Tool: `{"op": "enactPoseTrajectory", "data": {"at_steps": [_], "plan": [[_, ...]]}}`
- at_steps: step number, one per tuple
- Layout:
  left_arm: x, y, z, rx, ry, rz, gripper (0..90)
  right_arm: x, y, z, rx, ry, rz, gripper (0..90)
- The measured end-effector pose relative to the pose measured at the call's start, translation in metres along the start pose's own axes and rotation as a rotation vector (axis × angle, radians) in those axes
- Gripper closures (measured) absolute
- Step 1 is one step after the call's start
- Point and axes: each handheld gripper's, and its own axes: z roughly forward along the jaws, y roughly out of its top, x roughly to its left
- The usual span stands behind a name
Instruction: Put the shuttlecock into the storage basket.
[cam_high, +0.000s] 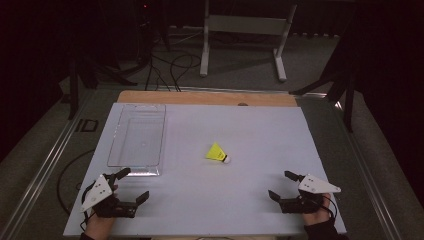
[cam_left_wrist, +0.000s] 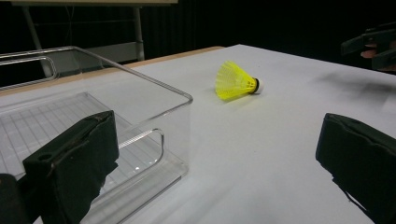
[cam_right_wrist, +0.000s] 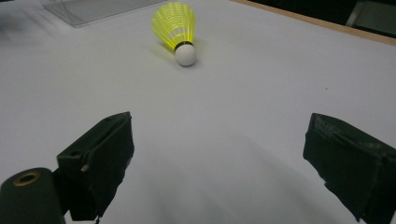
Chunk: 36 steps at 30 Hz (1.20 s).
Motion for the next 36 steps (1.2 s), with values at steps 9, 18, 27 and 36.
{"op": "enactPoseTrajectory", "data": {"at_steps": [9, 18, 27, 36], "plan": [[0.000, 0.000, 0.000, 0.003, 0.007, -0.001, 0.3, 0.001, 0.000, 0.000, 0.015, -0.016, -0.011, 8.8], [0.000, 0.000, 0.000, 0.002, 0.000, -0.003, 0.3, 0.000, 0.001, 0.000, 0.008, -0.006, 0.003, 8.8], [-0.001, 0.008, -0.002, 0.000, -0.028, 0.020, 0.3, 0.001, 0.001, 0.000, 0.006, -0.003, 0.006, 8.8], [0.005, 0.032, -0.004, 0.051, -0.114, 0.007, 0.3, 0.002, 0.001, 0.002, 0.011, 0.000, 0.002, 8.8]]}}
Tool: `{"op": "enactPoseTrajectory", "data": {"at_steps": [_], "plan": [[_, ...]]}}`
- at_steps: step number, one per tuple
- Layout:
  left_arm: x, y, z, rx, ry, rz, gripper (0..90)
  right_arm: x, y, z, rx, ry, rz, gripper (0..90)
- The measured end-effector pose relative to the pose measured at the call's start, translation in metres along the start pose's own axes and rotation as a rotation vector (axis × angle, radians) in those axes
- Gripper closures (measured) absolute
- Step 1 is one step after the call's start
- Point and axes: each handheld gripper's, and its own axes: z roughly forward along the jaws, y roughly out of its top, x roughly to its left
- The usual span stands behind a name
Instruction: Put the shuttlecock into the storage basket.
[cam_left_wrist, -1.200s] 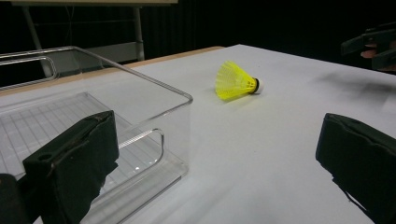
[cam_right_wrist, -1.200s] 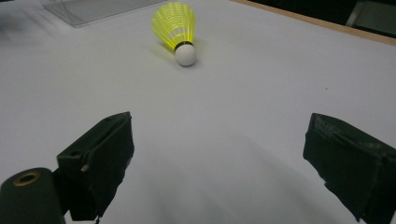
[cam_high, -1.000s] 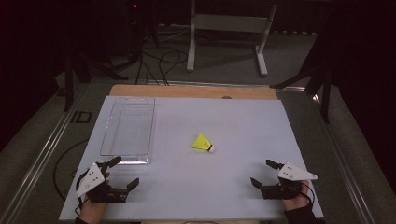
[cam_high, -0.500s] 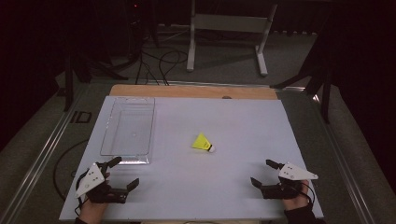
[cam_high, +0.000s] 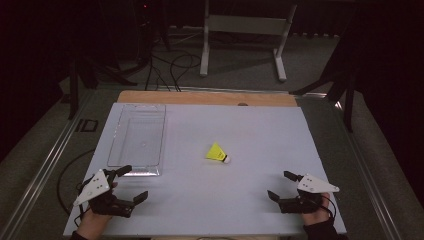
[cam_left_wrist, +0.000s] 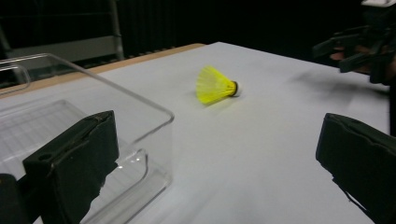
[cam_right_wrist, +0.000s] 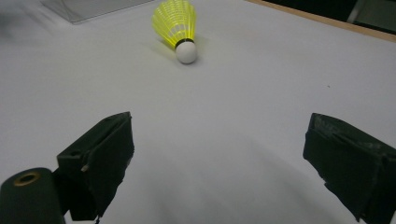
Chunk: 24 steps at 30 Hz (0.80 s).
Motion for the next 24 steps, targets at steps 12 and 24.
{"op": "enactPoseTrajectory", "data": {"at_steps": [12, 24], "plan": [[0.002, 0.045, 0.005, 0.056, -0.058, 0.021, 0.2, 0.001, 0.001, 0.000, -0.001, 0.007, 0.006, 8.8], [-0.004, 0.072, 0.029, 0.086, -0.117, 0.086, 0.2, 0.001, 0.001, 0.001, -0.004, 0.023, 0.011, 8.9]]}}
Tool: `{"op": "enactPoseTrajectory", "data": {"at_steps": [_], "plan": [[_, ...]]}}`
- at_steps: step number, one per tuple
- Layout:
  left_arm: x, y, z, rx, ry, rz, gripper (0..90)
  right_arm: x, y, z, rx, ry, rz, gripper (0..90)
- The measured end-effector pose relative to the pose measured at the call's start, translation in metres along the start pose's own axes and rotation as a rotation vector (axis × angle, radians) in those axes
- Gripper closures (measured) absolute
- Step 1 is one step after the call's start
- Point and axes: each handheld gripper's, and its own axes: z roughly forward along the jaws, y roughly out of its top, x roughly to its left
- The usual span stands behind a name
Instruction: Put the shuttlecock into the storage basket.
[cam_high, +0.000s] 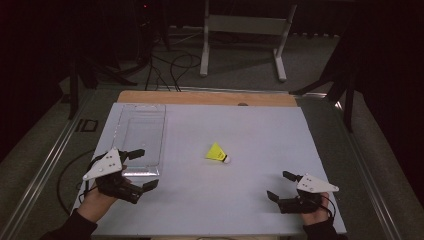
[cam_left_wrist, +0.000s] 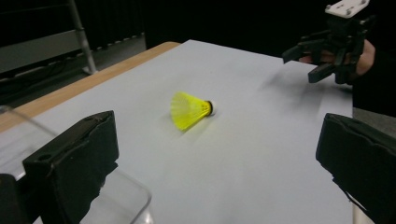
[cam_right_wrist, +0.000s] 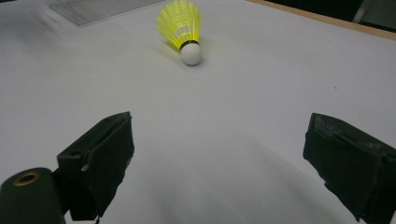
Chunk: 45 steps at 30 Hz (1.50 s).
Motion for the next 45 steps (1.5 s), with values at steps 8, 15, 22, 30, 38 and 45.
{"op": "enactPoseTrajectory", "data": {"at_steps": [8, 15, 22, 30, 38, 45], "plan": [[0.002, 0.016, 0.017, 0.015, -0.041, 0.020, 0.2, 0.000, 0.000, 0.000, -0.008, 0.010, -0.006, 8.9], [0.004, 0.030, 0.035, 0.054, -0.076, 0.027, 0.2, 0.000, 0.000, 0.000, -0.010, 0.016, -0.001, 8.9], [0.000, 0.038, 0.056, 0.119, -0.152, 0.052, 0.2, 0.000, 0.000, 0.001, -0.003, 0.015, -0.001, 8.9], [0.002, 0.044, 0.080, 0.156, -0.174, 0.085, 0.3, 0.000, 0.000, 0.001, -0.006, 0.019, 0.002, 8.9], [0.007, 0.051, 0.104, 0.198, -0.194, 0.102, 0.3, 0.000, 0.000, 0.001, -0.007, 0.021, -0.001, 8.9], [0.008, 0.053, 0.131, 0.258, -0.210, 0.122, 0.3, 0.000, 0.000, 0.001, -0.005, 0.024, -0.003, 8.9]]}}
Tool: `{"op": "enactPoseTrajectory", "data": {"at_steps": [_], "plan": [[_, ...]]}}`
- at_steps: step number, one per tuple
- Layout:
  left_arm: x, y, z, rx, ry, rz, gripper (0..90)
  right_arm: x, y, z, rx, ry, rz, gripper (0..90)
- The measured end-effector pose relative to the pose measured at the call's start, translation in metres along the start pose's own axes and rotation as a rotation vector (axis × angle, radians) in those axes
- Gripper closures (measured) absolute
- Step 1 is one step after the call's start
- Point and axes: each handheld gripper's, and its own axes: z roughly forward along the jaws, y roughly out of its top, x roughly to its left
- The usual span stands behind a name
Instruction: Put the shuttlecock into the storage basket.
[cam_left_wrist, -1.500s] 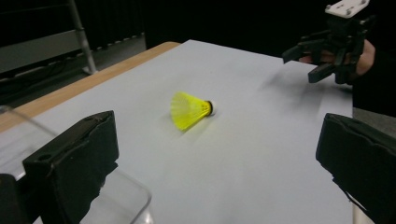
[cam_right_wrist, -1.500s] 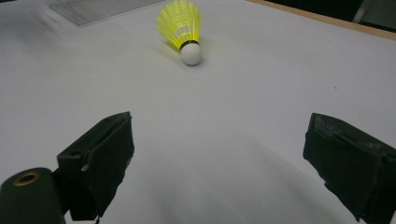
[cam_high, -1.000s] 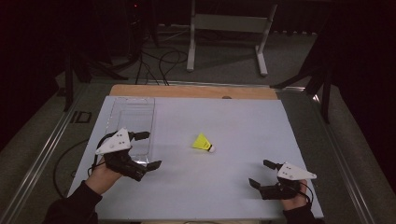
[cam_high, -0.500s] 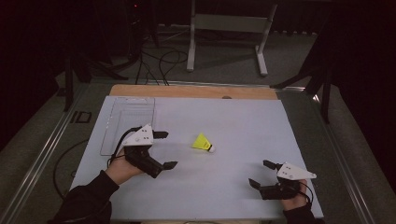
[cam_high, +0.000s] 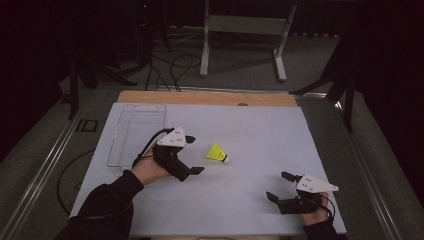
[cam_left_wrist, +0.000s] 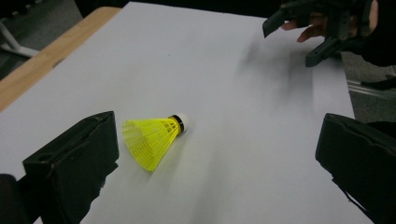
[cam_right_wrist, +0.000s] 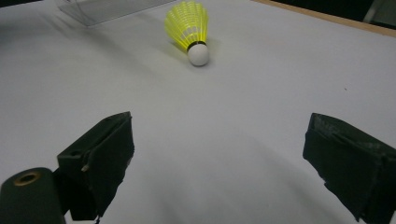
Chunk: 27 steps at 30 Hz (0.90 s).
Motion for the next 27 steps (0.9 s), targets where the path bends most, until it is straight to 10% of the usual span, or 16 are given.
{"op": "enactPoseTrajectory", "data": {"at_steps": [27], "plan": [[0.041, -0.001, 0.063, 0.163, -0.023, -0.024, 4.6, 0.000, -0.001, 0.000, 0.008, 0.013, 0.004, 8.9]]}}
